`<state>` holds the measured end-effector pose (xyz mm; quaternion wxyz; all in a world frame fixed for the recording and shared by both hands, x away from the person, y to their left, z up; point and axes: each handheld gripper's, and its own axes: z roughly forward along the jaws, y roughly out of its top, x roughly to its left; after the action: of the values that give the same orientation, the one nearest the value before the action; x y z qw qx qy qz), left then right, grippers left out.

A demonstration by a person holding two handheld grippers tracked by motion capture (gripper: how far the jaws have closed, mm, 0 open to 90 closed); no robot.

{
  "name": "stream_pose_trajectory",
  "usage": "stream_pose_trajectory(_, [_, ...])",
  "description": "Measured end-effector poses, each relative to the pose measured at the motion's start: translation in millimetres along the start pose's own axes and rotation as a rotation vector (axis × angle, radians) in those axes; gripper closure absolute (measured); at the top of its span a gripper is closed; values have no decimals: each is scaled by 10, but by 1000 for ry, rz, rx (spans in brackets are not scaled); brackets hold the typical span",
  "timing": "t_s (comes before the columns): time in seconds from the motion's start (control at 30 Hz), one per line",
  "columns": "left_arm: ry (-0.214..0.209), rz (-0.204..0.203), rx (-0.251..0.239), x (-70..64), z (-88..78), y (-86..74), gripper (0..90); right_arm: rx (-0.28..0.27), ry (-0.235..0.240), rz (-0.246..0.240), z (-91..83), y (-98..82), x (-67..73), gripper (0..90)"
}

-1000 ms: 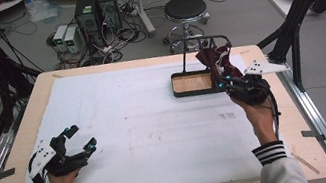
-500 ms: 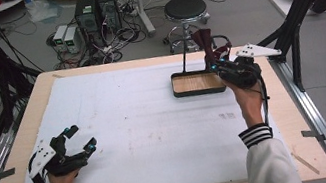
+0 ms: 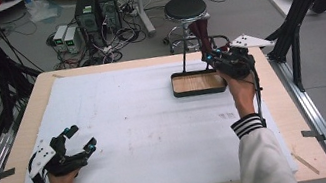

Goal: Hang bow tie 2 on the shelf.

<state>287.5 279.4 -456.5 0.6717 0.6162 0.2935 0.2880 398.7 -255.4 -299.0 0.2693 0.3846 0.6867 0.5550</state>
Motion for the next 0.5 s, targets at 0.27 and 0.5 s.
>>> stream_pose_trajectory(0.27, [-1,1,0,0,-1,0,161,-3,-15,13,115,-7,-4,795])
stream_pose_trajectory(0.5, [-1,-1,-3,-2,2,-1,161,3,-23,30,267,-74,-19,793])
